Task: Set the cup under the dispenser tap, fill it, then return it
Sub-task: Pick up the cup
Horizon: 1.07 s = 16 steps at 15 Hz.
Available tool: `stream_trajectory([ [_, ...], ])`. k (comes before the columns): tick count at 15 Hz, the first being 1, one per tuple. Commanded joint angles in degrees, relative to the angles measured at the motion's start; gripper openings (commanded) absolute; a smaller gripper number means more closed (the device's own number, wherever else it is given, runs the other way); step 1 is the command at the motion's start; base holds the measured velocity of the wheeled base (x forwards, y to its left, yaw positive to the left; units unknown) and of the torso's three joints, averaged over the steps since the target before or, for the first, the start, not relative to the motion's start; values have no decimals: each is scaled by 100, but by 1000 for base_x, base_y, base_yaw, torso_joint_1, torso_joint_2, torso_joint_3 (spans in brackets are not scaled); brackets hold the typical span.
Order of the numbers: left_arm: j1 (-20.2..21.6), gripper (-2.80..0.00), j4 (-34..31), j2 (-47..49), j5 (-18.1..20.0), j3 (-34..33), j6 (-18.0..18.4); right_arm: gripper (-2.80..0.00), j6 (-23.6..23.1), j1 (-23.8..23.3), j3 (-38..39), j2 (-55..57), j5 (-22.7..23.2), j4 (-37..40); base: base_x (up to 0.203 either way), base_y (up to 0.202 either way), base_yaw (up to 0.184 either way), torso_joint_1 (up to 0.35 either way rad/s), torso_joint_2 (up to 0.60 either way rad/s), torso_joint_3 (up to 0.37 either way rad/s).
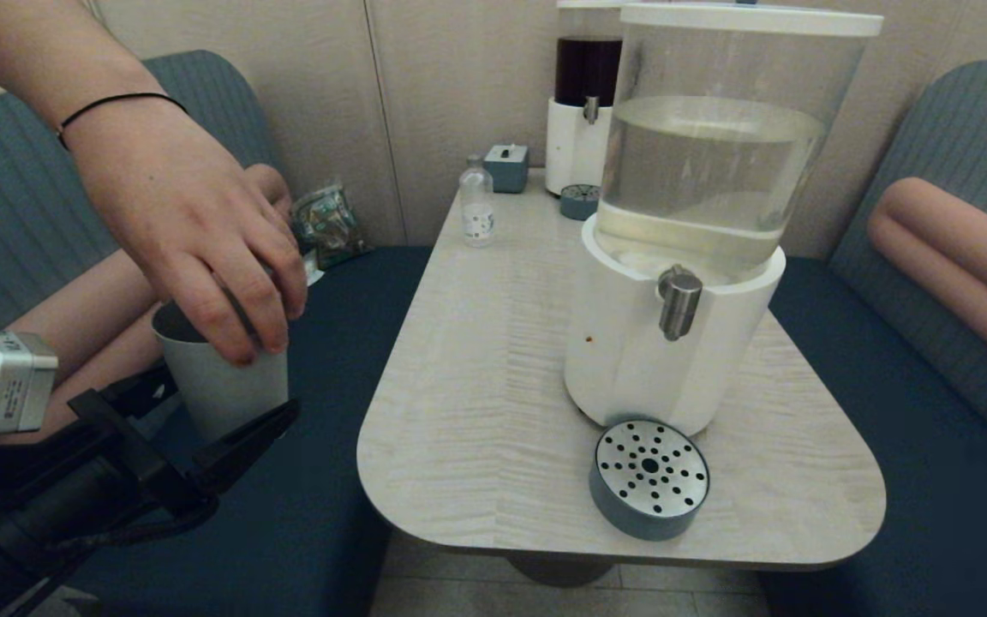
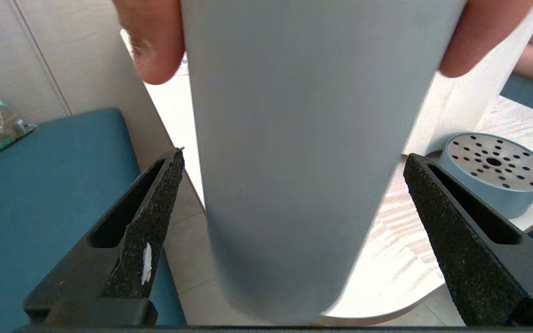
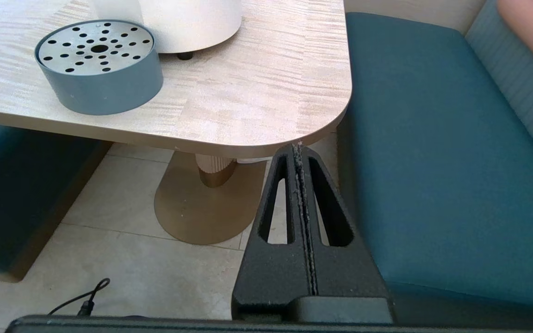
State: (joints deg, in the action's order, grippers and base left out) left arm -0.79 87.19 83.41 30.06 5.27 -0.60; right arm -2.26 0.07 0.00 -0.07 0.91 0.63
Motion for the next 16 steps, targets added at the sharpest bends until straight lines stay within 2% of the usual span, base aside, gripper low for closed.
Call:
stream_trajectory([
  [1,0,0,48,9,17,-8,-2,-280,-3,1,0,-10,6,7,0,0,0,0,0,0],
  [9,0,0,48,-44,17,-17,-19,-280,-3,1,0,-10,6,-2,0,0,0,0,0,0],
  [10,0,-170,48,-44,-2,-14,-2,-280,-3,1,0,-10,6,3,0,0,0,0,0,0],
  [11,0,-280,48,-47,-9,58,-26,-280,-3,1,0,-10,6,-1,0,0,0,0,0,0],
  [12,0,-280,48,-52,-9,132,-133,-280,-3,1,0,-10,6,4,0,0,0,0,0,0],
  [16,0,-280,48,-90,-9,109,-151,-280,-3,1,0,-10,6,1,0,0,0,0,0,0],
])
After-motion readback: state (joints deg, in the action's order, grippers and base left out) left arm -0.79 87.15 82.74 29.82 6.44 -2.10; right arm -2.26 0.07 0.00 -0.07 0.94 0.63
